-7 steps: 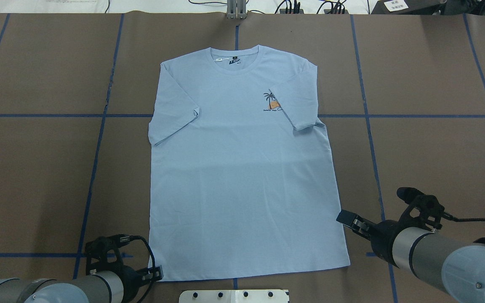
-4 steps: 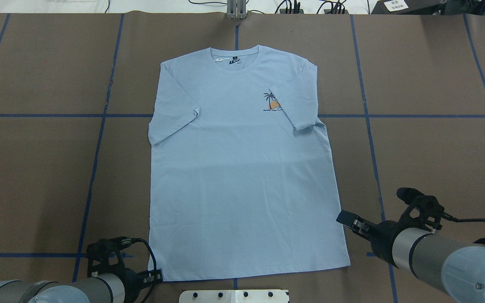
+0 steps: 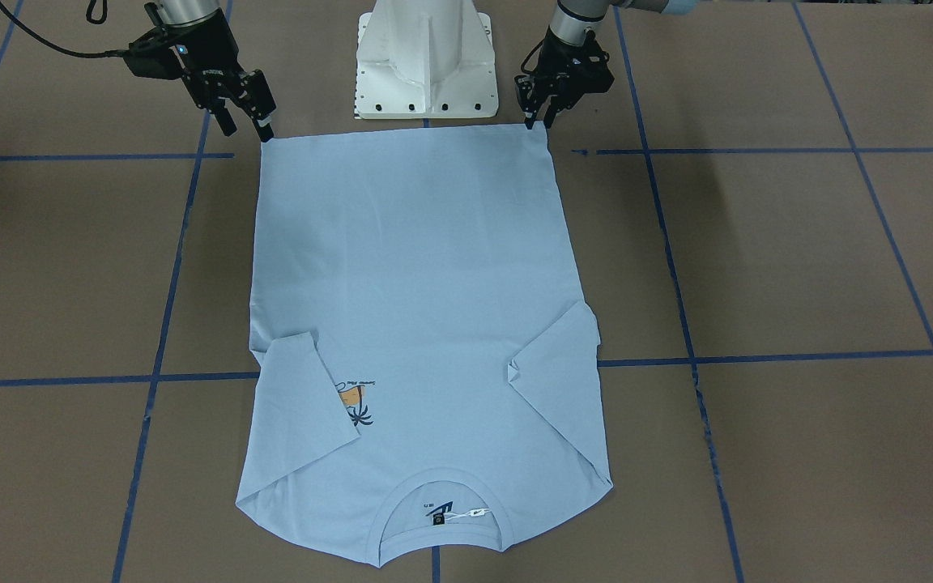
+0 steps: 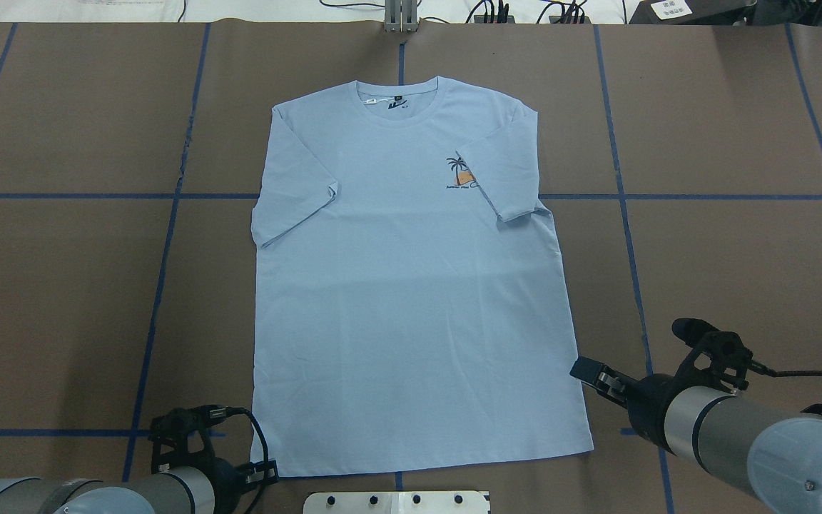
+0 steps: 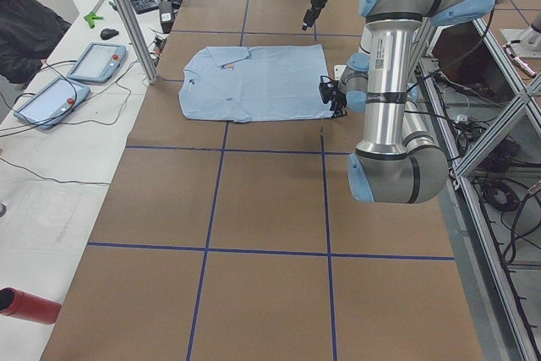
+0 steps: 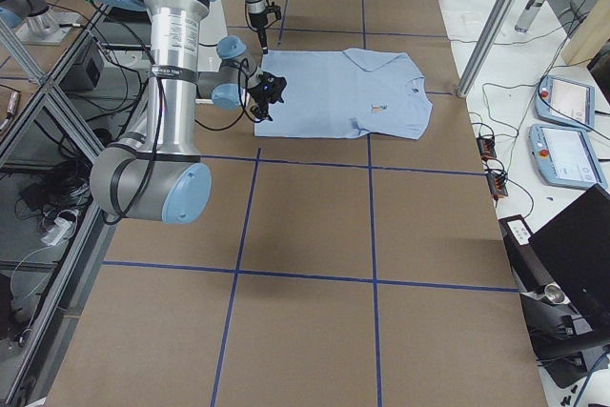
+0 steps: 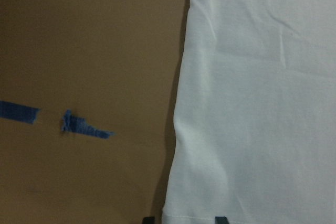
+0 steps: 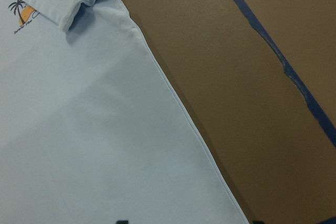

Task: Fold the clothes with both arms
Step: 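Align and grasp the hem corners with both grippers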

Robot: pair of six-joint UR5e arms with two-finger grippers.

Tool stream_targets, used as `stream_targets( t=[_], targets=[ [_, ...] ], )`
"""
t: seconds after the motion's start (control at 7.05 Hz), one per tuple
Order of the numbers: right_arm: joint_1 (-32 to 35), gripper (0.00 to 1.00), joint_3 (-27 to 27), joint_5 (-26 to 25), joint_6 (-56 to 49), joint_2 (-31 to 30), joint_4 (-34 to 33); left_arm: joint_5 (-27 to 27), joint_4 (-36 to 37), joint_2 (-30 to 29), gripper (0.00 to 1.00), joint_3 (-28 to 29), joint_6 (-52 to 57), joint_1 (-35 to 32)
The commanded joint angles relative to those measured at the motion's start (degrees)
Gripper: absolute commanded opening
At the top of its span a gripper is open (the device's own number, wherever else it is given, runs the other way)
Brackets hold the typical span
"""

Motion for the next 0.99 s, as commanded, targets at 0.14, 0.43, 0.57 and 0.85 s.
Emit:
stream_targets(
  t=[0.14,0.43,0.57,0.85],
  targets=[
    [0.00,0.83,-0.40,-0.18,0.00,0.04,0.24,0.00,-0.06,-0.01,0.42,0.54,0.00,0.09],
    [-0.09,0.83,-0.48,-0.18,0.00,0.04,0.24,0.00,-0.06,-0.09,0.35,0.63,0.00,0.09],
    [-0.09,0.83,-0.48,-0.18,0.00,0.04,0.33,-0.09,-0.06,-0.09,0.21,0.72,0.00,0.09],
    [-0.09,0.83,-1.10,-0.18,0.00,0.04,0.42,-0.26,-0.15,-0.09,0.00,0.63,0.44,0.00]
  ],
)
